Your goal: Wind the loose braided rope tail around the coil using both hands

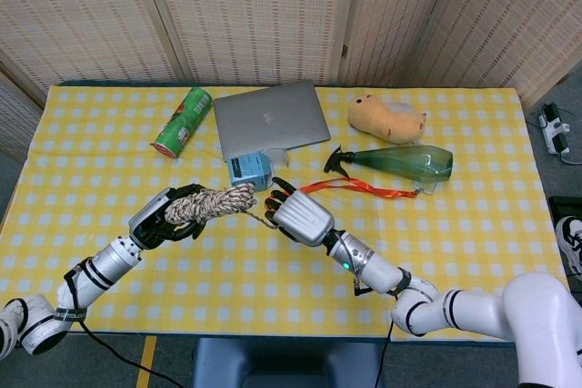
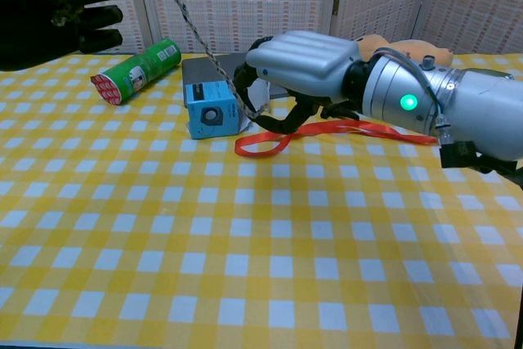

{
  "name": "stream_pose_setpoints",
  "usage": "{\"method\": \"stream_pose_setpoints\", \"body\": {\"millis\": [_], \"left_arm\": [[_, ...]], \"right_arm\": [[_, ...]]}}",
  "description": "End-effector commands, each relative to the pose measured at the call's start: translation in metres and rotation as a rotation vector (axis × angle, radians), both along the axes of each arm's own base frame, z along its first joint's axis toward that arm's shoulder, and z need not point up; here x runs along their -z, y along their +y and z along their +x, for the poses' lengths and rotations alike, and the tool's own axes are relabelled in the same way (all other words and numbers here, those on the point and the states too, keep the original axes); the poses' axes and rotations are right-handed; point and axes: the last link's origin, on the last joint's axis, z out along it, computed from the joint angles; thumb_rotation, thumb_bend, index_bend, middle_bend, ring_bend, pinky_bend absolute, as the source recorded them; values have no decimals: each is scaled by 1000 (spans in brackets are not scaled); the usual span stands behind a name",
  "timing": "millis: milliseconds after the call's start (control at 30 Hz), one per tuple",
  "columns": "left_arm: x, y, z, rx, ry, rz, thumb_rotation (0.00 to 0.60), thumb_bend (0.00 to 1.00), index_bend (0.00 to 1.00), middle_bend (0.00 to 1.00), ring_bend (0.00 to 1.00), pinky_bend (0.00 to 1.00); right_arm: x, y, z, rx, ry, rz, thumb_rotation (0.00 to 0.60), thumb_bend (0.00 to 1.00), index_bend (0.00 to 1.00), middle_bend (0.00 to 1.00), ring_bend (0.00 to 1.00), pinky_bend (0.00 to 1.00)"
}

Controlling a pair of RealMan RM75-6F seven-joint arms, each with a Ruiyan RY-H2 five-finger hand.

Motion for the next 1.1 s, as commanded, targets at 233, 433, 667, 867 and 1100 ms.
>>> {"method": "stream_pose_setpoints", "body": {"millis": [233, 433, 667, 867, 1100], "left_arm": [[-6, 6, -8, -70, -19, 38, 600, 803, 833, 761, 694, 713], [-7, 9, -12, -98, -23, 54, 600, 803, 833, 761, 694, 713], [-5, 8, -14, -98, 2, 81, 600, 803, 833, 761, 693, 713], [-2, 8, -17, -100, 40, 100, 600, 803, 833, 761, 691, 713], [-2, 11, -21, -118, 47, 103, 600, 803, 832, 761, 691, 713]], "right_arm": [[10, 7, -4, -5, 24, 20, 600, 522, 796, 381, 264, 108], [10, 9, -5, -9, 30, 21, 600, 522, 795, 381, 262, 108], [7, 11, -12, 32, 33, 8, 600, 522, 474, 245, 191, 86], [-18, 16, -16, 130, -34, -31, 600, 415, 0, 3, 70, 0], [-60, 31, -46, 224, -88, -97, 600, 397, 0, 0, 68, 0]]}}
